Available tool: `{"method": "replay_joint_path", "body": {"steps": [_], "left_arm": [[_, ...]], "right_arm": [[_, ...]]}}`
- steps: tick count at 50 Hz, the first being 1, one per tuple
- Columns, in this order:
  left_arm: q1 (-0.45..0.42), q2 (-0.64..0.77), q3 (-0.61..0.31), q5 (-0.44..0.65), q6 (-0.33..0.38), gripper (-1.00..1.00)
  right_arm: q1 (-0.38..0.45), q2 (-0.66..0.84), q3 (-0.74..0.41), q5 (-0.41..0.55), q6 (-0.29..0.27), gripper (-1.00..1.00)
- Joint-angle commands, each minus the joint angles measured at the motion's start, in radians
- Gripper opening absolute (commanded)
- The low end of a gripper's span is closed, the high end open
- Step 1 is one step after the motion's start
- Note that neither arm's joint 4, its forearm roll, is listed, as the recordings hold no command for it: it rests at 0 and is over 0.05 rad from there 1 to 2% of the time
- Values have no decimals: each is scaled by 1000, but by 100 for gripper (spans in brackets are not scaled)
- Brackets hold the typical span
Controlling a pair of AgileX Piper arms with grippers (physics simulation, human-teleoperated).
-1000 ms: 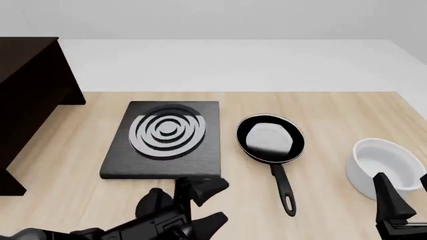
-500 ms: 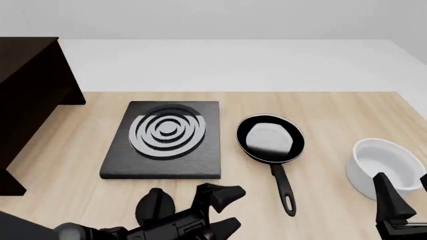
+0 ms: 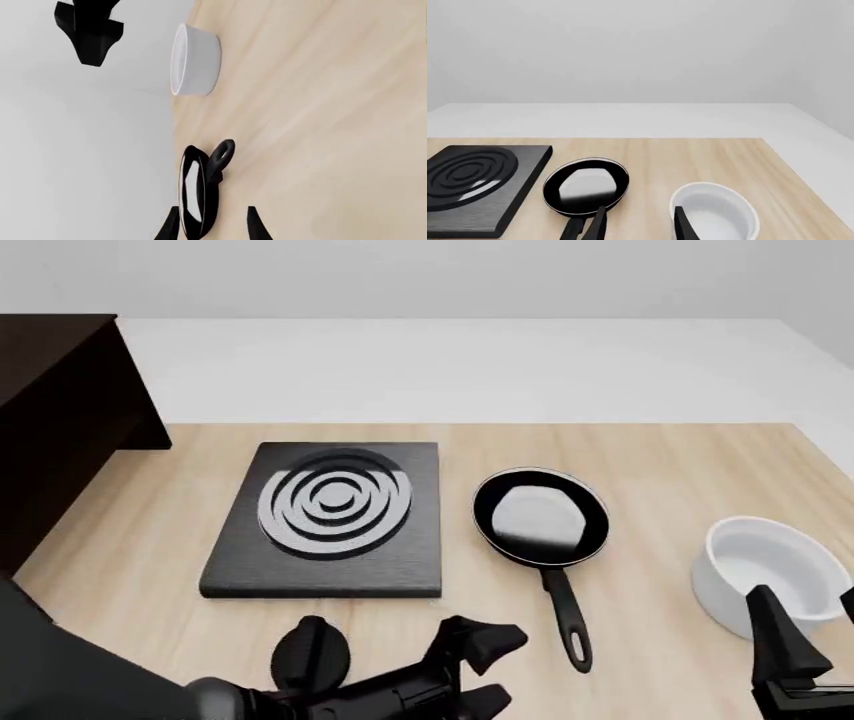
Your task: Put the frying pan under the cabinet shelf.
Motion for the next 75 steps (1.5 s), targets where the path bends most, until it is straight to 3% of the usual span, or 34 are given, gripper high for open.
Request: {"method": "replay_joint_path", "body": {"steps": [1,75], "left_arm": [[-17,42,-59,31,7,100],[37,349,-391,139,47,100]], "right_arm": [[0,0,0,0,0,100],[0,0,0,0,0,100]]}}
